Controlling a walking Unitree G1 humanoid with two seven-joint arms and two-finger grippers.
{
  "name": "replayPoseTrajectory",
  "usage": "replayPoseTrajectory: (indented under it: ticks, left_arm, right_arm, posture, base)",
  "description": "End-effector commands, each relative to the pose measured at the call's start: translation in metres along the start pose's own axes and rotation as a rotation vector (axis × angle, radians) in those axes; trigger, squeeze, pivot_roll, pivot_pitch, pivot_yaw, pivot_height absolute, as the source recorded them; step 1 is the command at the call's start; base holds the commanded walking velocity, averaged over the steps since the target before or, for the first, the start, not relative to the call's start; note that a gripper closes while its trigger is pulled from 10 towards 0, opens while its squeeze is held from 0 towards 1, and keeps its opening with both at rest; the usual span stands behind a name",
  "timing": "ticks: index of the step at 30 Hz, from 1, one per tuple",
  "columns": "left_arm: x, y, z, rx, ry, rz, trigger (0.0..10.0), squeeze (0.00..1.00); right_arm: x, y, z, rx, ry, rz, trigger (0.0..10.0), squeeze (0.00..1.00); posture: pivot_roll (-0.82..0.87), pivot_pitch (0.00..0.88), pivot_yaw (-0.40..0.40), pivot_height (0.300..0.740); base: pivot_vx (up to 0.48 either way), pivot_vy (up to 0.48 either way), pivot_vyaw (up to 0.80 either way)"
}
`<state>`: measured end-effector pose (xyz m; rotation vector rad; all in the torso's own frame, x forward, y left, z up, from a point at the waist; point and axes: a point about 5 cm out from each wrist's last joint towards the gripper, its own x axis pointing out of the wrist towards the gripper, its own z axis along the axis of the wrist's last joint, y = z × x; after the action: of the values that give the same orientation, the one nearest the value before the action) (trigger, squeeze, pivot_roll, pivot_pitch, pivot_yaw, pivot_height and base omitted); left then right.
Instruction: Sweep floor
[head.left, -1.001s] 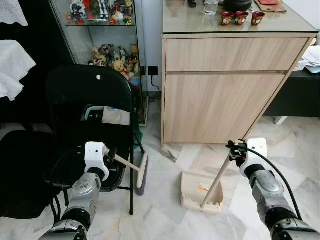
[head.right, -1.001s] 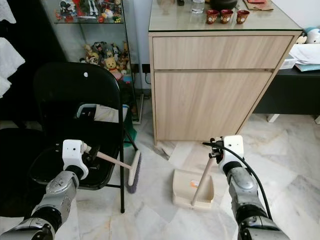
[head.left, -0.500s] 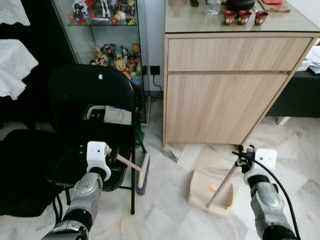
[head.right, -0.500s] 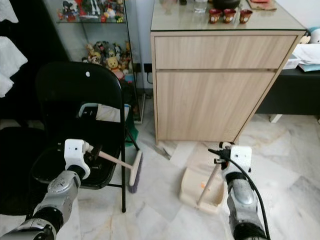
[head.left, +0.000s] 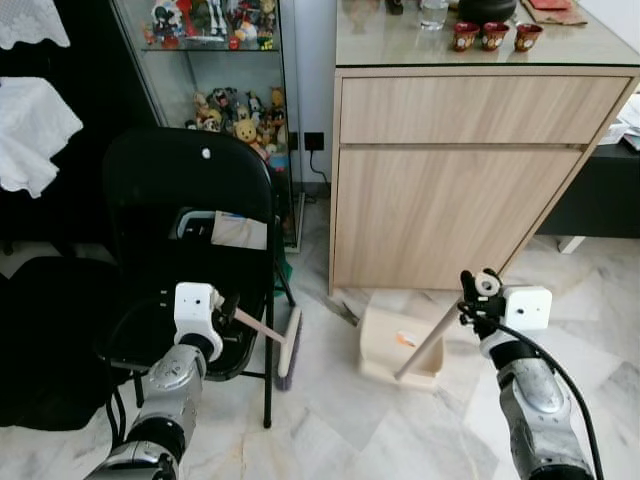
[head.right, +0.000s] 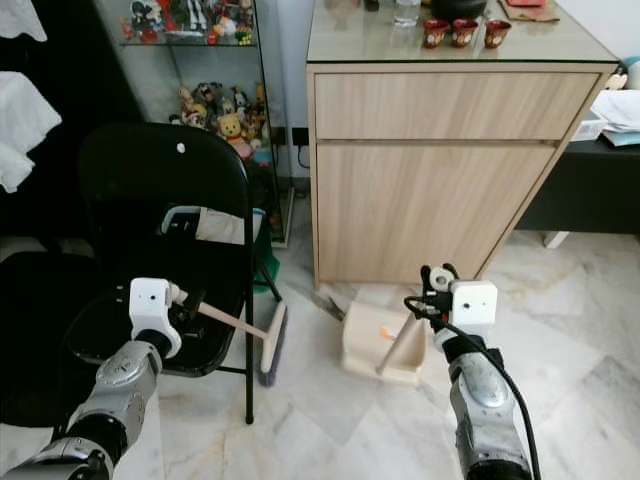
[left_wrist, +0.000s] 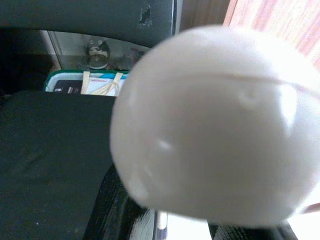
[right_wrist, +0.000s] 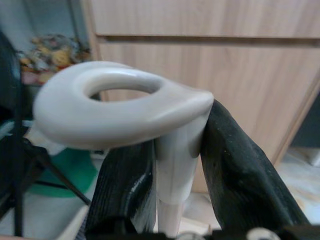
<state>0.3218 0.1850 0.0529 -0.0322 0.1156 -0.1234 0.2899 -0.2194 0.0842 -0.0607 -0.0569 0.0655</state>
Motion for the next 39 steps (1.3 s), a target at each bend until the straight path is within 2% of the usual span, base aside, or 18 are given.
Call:
replayPoseTrajectory:
  ticks: [1,12,23,39]
  left_arm:
    - [0.004,0.002,0.009,0.012,-0.031,0.001,10.0,0.0]
    - [0.005,0.003,0.017,0.02,-0.058,-0.007,10.0,0.0]
    - [0.003,0.004,0.015,0.031,-0.051,-0.007,10.0,0.0]
    - [0.003,0.002,0.014,0.029,-0.052,-0.006,10.0,0.0]
  right_arm:
    - [-0.002,-0.003,0.007,-0.012,-0.019,0.009,10.0,0.0]
    - [-0.013,-0.002,0.004,0.006,0.02,-0.014,10.0,0.0]
    - [-0.014,0.001,0.003,0.017,0.042,-0.023,10.0,0.0]
    - [-0.013,-0.01,0.005,0.001,0.061,-0.06,10.0,0.0]
  posture:
    - [0.02,0.07,0.03,0.74]
    - [0.02,0.086,0.04,0.74]
    - [0.03,0.094,0.037,0.74]
    - [0.02,0.067,0.027,0.74]
  base:
    - [0.0,0.0,0.0]
    - [0.0,0.0,0.0]
    - [0.0,0.0,0.0]
    - [0.0,-0.351,0.0]
